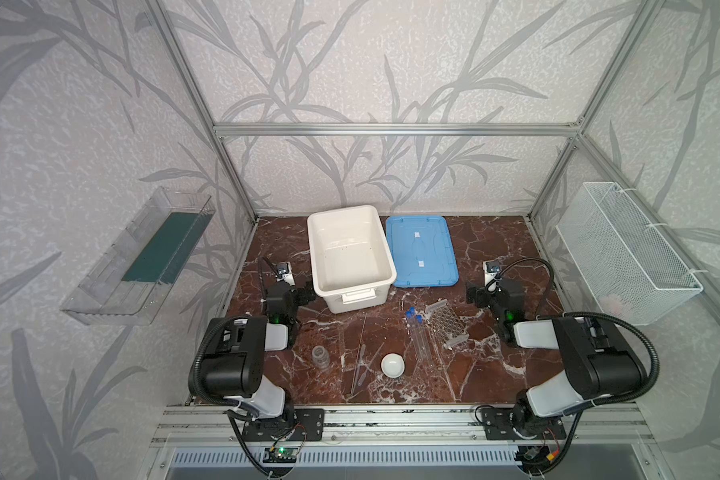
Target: Organize the chemistry lab equipment
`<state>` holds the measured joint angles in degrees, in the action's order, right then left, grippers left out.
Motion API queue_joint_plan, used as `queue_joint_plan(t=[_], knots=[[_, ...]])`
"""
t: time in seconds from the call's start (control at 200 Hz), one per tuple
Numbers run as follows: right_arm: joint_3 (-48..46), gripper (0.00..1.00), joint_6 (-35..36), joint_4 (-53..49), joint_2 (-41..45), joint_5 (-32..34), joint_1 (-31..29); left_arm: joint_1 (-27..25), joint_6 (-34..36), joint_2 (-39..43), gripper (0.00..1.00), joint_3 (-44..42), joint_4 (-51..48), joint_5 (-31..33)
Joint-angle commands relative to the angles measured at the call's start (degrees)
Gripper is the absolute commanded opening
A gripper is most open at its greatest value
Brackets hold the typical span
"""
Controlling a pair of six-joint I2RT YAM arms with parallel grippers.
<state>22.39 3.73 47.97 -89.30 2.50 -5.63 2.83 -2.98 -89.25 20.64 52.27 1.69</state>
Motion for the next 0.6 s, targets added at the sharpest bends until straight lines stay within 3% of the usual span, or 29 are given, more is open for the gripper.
queue_joint_plan(t=[0.0,0.595], knots=[[0.81,0.99,0.48,0.73,0.79,-0.02,-0.08,-0.08,0.81,-0.31,0.99,1.07,1.16,0.5],[0.81,0.99,0.49,0.73,0.72,0.05,-0.09,-0.12,0.8,-0.21,0.99,0.93,1.35,0.45]])
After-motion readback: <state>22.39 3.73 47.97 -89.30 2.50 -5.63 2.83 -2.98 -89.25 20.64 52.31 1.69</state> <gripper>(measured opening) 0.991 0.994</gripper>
